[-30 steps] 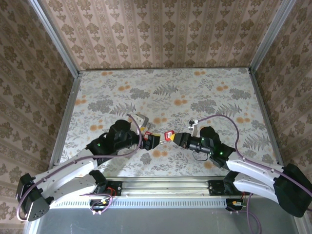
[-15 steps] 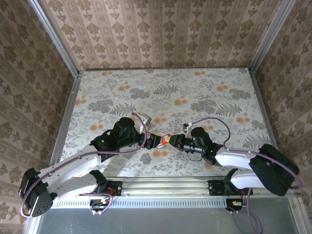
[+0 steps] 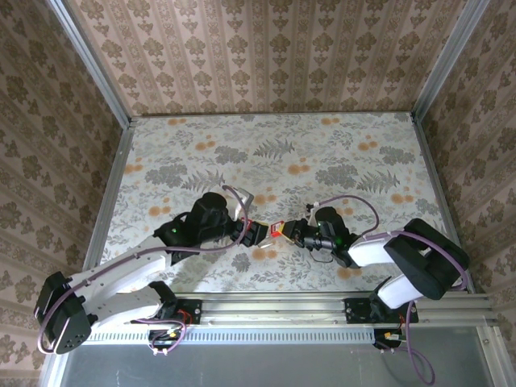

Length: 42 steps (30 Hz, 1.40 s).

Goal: Unlock with the key

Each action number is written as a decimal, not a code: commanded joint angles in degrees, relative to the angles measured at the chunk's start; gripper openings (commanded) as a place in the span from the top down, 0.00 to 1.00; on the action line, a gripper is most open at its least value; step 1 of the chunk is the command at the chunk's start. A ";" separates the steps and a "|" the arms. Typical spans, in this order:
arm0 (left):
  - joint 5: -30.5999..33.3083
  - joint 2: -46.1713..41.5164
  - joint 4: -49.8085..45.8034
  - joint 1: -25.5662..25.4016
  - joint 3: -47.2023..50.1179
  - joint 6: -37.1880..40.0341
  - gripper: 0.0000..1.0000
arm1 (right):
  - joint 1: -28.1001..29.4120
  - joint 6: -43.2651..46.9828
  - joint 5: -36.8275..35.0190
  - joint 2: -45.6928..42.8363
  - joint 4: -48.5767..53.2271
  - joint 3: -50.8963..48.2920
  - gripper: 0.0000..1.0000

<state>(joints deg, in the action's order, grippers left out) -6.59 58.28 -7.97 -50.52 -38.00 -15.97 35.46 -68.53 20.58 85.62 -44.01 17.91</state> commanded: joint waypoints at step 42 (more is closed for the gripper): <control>4.39 -12.61 -8.78 2.08 -5.94 3.24 0.00 | 2.40 46.01 -16.72 -25.35 79.89 23.66 0.13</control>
<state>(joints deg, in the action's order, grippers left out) -4.01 49.01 -13.96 -49.01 -40.91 -13.19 34.54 -36.10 8.95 53.56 20.23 36.25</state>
